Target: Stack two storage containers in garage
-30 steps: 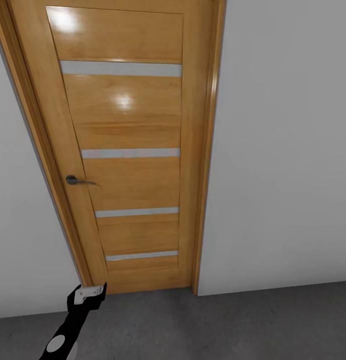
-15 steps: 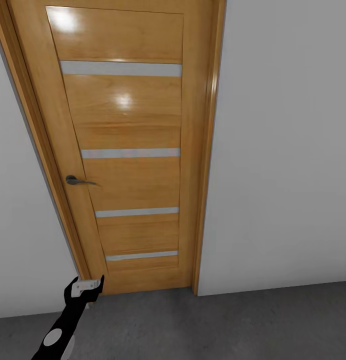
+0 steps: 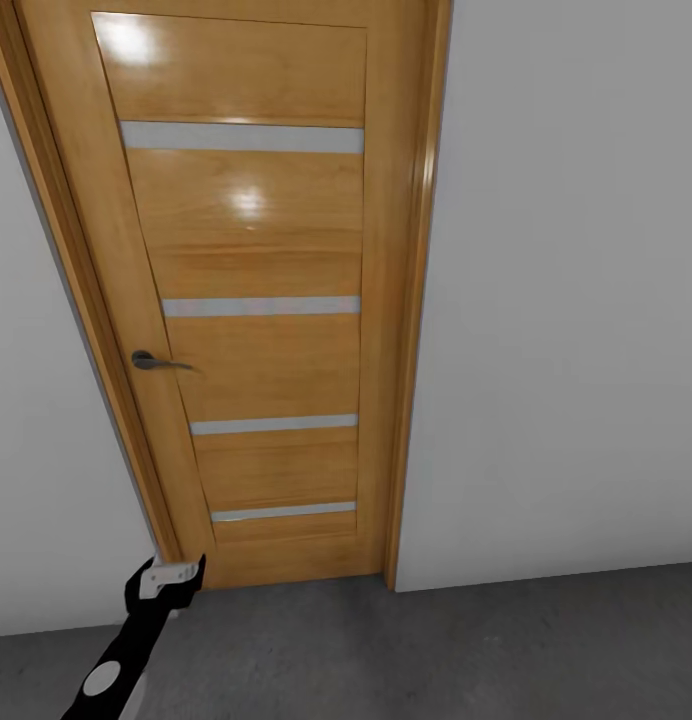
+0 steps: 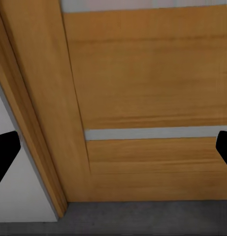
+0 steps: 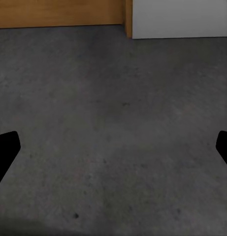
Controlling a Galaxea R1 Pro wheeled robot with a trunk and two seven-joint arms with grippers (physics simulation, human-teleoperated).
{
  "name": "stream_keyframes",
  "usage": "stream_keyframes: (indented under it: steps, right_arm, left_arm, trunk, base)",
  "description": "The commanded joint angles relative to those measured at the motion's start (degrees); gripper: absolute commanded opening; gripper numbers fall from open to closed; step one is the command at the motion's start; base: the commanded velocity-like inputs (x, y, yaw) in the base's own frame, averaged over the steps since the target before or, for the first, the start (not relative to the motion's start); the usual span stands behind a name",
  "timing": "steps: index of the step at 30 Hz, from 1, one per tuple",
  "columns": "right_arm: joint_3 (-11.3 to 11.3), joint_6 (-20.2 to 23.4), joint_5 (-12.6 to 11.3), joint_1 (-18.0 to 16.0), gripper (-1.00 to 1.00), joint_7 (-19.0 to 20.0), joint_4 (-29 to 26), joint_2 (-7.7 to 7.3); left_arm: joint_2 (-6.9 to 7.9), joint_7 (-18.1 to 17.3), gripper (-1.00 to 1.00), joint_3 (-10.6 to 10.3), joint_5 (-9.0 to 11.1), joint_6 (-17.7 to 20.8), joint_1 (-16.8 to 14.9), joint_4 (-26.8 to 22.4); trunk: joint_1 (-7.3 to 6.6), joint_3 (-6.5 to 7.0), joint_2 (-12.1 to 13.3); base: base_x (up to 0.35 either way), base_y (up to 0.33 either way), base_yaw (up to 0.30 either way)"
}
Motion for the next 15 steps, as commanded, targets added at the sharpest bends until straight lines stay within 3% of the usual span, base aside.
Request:
stream_keyframes:
  steps: [1,15]
  right_arm:
    - [-0.3,-0.2,0.0,0.0,1.0,0.4,0.0,0.03]
    - [-0.3,-0.1,-0.1,0.0,1.0,0.4,0.0,0.04]
  left_arm:
    - [0.07,-0.4,1.0,0.2,0.0,-0.2,0.0,0.4]
    - [0.44,-0.4,1.0,0.2,0.2,-0.3,-0.7,1.6]
  trunk:
    - [0.0,-0.06,0.0]
    - [0.0,-0.06,0.0]
  base:
    - [0.0,0.0,0.0]
    - [0.0,0.0,0.0]
